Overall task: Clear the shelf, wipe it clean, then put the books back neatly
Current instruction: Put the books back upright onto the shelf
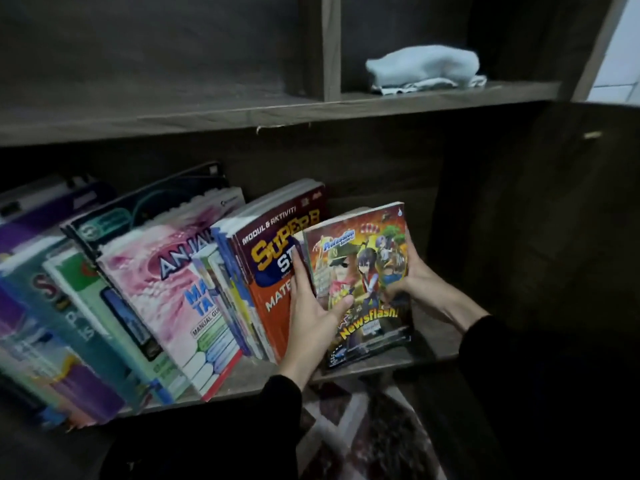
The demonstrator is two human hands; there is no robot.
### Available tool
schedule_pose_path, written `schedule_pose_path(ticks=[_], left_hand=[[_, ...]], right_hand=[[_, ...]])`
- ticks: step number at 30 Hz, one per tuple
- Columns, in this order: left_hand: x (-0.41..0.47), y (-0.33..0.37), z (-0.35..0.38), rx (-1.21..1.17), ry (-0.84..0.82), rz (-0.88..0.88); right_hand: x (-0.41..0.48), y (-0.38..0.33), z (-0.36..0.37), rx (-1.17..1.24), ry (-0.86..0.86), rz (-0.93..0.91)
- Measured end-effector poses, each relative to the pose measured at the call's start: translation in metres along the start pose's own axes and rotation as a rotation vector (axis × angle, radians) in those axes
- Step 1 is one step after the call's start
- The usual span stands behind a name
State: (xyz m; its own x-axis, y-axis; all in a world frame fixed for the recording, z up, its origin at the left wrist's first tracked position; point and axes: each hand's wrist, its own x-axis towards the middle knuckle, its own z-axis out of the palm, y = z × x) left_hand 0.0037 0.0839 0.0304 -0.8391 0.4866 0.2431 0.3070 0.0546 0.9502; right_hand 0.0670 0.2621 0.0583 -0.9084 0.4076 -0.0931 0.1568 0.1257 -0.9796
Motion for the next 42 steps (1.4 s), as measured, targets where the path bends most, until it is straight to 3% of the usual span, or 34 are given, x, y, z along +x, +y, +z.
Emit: schedule_pose_path(ticks=[7,14,20,22,25,32,36,42], left_hand=[[0.017,-0.034,0.031,0.261,0.283,0.147],[0.012,-0.051,0.044,0.636,0.46,0.232],[-0.023,-0.077,0.043,0.656,0.334,0.14],[-0.037,-0.087,0.044,0.618,0.222,0.088],[-0.039,-0.092,0.044,0.542,0.105,-0.025],[-0.032,-0.084,0.057,0.51,0.15,-0.11],[-0.034,-0.078,0.05,0.478,0.091,-0.123],[-0.048,-0.056,0.008,0.337,0.141,-0.003]], right_hand=[[0.08,0.012,0.003,-0.013,0.019,0.051],[0.072,0.029,0.012,-0.011,0.079,0.054],[0.025,0.084,0.056,-0.302,0.364,0.089],[0.012,0.093,0.072,-0.338,0.373,0.152],[0.006,0.095,0.09,-0.392,0.347,0.095],[0.026,0.086,0.084,-0.418,0.353,0.121],[0.022,0.087,0.082,-0.37,0.366,0.13],[-0.014,0.057,0.123,-0.18,0.617,-0.087]])
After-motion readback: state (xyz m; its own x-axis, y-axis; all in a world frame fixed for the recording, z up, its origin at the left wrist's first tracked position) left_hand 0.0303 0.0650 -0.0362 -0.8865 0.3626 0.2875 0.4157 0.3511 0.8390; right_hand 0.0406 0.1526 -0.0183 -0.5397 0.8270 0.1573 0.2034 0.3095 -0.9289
